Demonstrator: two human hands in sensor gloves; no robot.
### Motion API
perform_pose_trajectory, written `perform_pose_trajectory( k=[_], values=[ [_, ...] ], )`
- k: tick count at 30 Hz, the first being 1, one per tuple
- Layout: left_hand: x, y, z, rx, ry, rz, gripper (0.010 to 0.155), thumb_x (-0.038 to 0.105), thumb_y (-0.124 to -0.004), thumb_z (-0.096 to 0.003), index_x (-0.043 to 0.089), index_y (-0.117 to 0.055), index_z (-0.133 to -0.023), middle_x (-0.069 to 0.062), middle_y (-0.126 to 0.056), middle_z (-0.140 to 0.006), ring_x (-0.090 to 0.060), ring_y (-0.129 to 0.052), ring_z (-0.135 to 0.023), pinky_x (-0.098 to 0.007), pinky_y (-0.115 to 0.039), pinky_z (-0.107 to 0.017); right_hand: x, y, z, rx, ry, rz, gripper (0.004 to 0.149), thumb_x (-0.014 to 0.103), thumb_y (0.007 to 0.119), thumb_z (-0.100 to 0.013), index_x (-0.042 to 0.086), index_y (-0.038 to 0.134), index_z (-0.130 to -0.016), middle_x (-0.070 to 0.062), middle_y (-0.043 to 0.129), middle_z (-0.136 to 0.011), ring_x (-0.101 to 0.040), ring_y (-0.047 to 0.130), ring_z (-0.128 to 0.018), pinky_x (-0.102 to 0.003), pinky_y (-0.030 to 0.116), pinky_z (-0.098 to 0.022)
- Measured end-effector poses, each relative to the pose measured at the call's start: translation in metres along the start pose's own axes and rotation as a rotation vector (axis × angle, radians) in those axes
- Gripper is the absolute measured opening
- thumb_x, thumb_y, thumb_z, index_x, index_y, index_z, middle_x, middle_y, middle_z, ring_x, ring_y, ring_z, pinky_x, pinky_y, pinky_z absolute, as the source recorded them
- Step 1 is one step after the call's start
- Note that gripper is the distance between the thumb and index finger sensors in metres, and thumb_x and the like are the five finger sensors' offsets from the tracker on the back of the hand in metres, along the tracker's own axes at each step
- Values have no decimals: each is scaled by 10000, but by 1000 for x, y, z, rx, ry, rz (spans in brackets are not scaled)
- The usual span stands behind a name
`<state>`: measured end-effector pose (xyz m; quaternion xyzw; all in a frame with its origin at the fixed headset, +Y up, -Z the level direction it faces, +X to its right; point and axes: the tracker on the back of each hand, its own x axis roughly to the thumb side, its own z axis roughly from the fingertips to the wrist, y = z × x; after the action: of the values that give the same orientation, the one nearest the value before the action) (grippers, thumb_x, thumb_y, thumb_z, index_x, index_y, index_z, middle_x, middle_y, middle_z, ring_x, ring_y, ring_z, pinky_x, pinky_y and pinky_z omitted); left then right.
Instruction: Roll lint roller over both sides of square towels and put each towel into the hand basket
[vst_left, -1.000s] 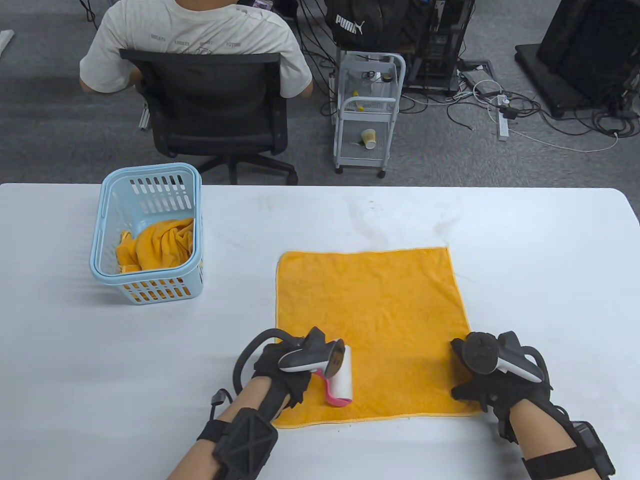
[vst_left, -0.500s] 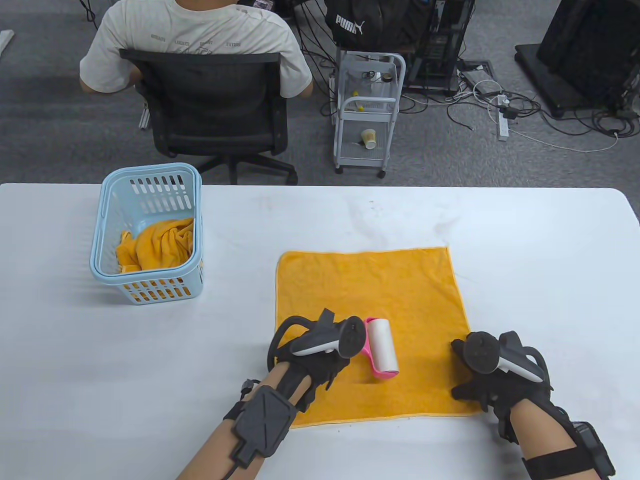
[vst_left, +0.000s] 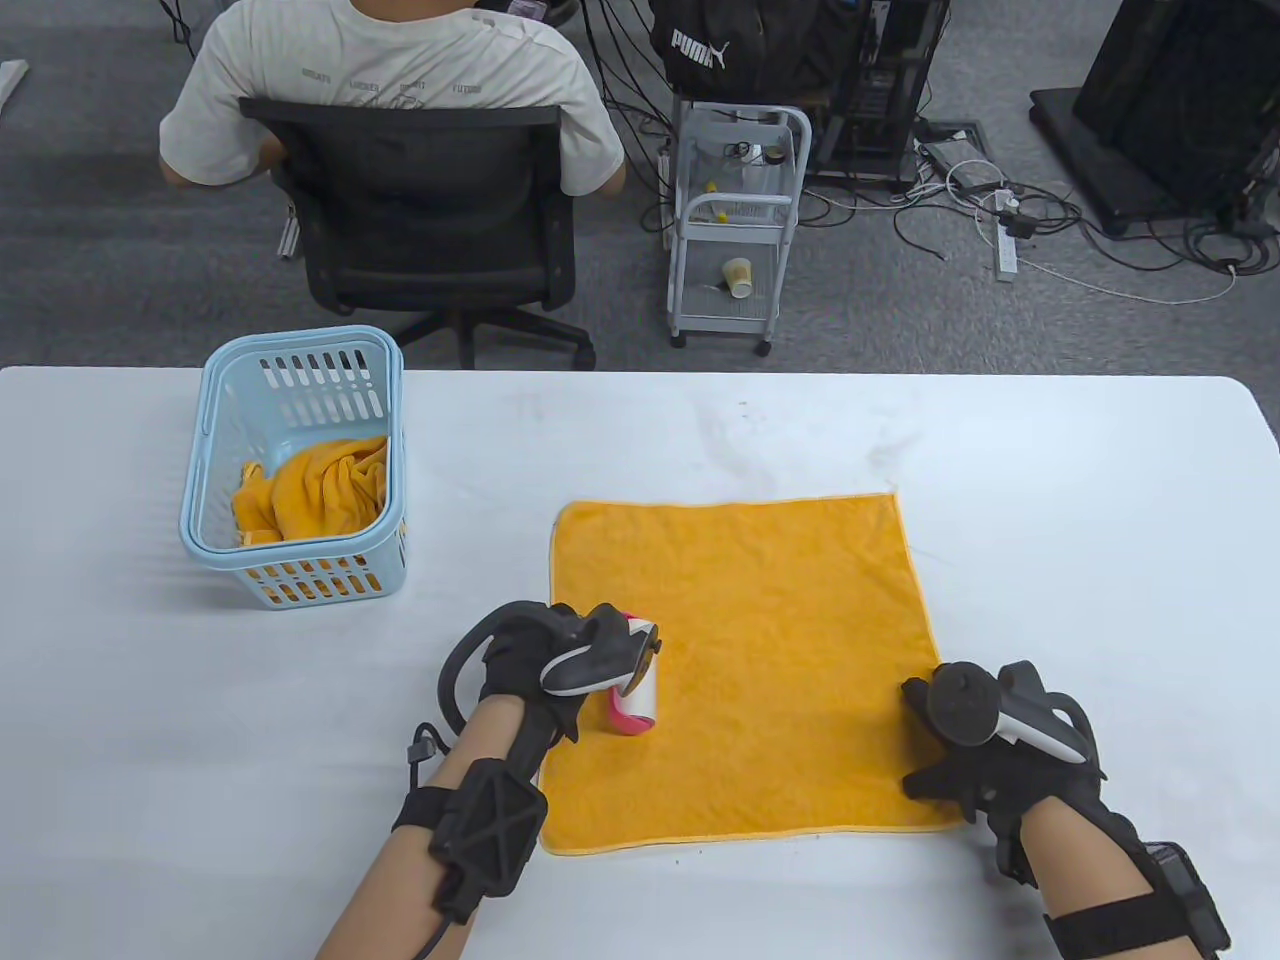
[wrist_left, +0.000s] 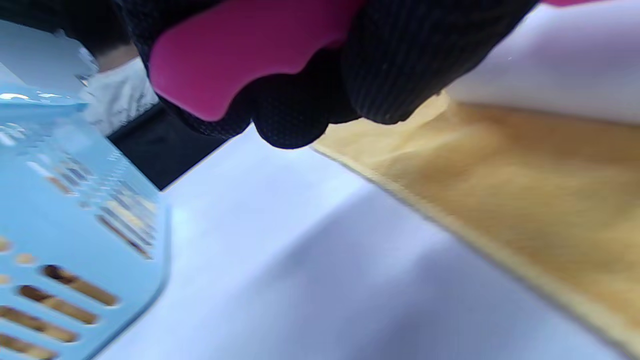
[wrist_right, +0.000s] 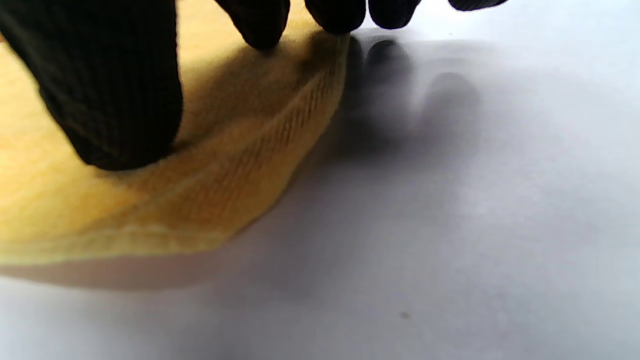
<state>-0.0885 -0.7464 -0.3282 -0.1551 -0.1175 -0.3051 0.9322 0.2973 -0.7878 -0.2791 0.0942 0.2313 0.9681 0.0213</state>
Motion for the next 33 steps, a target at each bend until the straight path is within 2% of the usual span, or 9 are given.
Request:
perform_pose_trajectory(
  k=[2,5,9,12,16,19,25,29,33],
  values=[
    [-4,3,-2,6,-8,93,515,327,-812,-521,443,-526,-933,68,-708,-987,-239,-874,-838,-624,-743,-686,0,0,0,-1,0,1,977,558,928,-407,180,411,-1145,-224,334,-1165,-538,345,-1050,-740,428,-686],
    [6,11,-8,23,-89,410,541,355,-787,-535,494,-460,-942,37,-633,-1035,-282,-795,-904,-709,-697,-668,0,0,0,-1,1,-1,977,558,928,-407,179,411,-1145,-222,332,-1165,-540,339,-1050,-740,426,-686],
    [37,22,-20,21,-200,609,580,392,-768,-533,477,-398,-971,21,-623,-1031,-284,-806,-871,-617,-800,-635,0,0,0,-1,2,-2,978,559,927,-406,181,409,-1145,-220,332,-1165,-539,339,-1049,-739,427,-686],
    [53,25,-25,82,-199,589,633,414,-779,-515,360,-386,-1009,34,-631,-1019,-252,-825,-856,-537,-830,-632,0,0,0,-1,2,-1,979,558,927,-407,180,408,-1146,-220,332,-1165,-539,338,-1049,-739,426,-686],
    [50,19,-25,108,-122,434,568,376,-803,-510,366,-496,-988,40,-686,-1000,-265,-849,-836,-559,-808,-634,0,0,0,0,2,0,976,558,926,-407,181,409,-1145,-223,331,-1165,-539,335,-1049,-740,424,-685],
    [30,10,-20,115,-23,186,506,356,-805,-506,407,-544,-938,83,-767,-936,-231,-920,-786,-546,-830,-632,0,1,0,-1,2,-4,975,558,925,-407,183,407,-1144,-219,328,-1165,-538,334,-1049,-740,424,-685],
    [-16,-10,-5,12,119,44,488,337,-805,-511,402,-565,-931,72,-788,-907,-242,-923,-774,-578,-799,-642,0,1,0,1,-1,1,977,556,925,-409,178,406,-1146,-227,331,-1164,-539,333,-1048,-741,423,-685],
    [-14,4,3,30,20,286,537,364,-832,-503,388,-561,-966,63,-776,-918,-238,-912,-771,-562,-809,-628,0,1,0,1,-1,1,974,555,924,-410,177,408,-1145,-226,330,-1164,-541,334,-1048,-740,424,-684],
    [30,28,1,34,-186,533,619,456,-808,-494,348,-488,-1014,32,-723,-961,-259,-872,-799,-556,-792,-635,0,1,-1,2,-2,-4,973,555,924,-411,178,408,-1145,-225,327,-1164,-538,332,-1049,-740,422,-685]
  ],
)
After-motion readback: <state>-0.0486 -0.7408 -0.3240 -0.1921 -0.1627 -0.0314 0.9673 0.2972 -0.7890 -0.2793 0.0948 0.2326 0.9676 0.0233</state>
